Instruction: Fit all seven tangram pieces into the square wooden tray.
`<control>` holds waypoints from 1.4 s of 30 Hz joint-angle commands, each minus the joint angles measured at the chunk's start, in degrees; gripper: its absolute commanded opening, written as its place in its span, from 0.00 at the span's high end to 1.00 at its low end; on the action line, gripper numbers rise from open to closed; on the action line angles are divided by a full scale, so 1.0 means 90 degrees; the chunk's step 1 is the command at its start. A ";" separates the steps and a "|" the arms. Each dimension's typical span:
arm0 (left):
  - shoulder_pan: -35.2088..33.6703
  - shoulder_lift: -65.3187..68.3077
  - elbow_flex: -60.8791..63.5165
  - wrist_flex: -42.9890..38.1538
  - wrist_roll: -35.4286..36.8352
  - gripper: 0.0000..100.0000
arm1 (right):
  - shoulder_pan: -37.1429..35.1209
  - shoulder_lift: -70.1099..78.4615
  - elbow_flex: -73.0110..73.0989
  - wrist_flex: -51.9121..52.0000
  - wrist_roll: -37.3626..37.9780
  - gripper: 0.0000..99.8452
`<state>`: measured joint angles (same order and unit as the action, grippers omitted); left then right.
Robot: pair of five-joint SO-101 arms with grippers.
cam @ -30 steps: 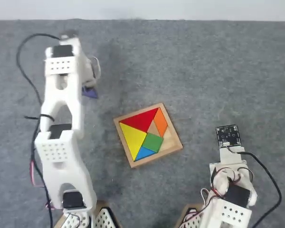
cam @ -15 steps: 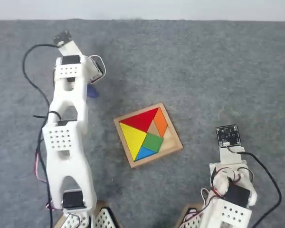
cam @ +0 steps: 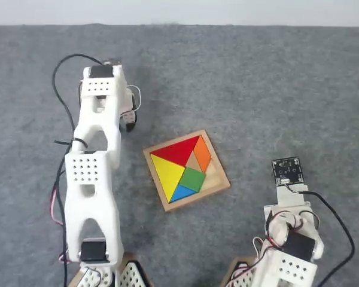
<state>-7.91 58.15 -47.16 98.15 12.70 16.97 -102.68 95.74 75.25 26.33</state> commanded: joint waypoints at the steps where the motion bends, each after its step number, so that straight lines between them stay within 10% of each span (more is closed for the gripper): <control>1: -0.0147 -0.0752 0.0659 0.0283 -0.1162 0.96 | 0.0063 -0.0132 0.0078 0.0034 0.0049 0.97; 10: -0.0107 -0.3282 0.1411 -0.0733 -0.1455 0.97 | 0.0063 -0.0132 0.0078 0.0034 0.0049 0.97; 19: -0.0381 -0.1758 0.1538 -0.2842 -0.0752 0.97 | 0.0063 -0.0132 0.0078 0.0034 0.0049 0.97; 31: -0.0547 0.0391 -0.1499 0.0352 -0.1387 0.97 | 0.0063 -0.0132 0.0078 0.0034 0.0049 0.97; 42: 0.0010 -0.1573 0.2164 0.0254 -0.2295 0.98 | 0.0063 -0.0132 0.0078 0.0034 0.0049 0.97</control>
<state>-10.02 54.11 -38.90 97.98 -5.76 16.97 -102.68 95.74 75.25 26.33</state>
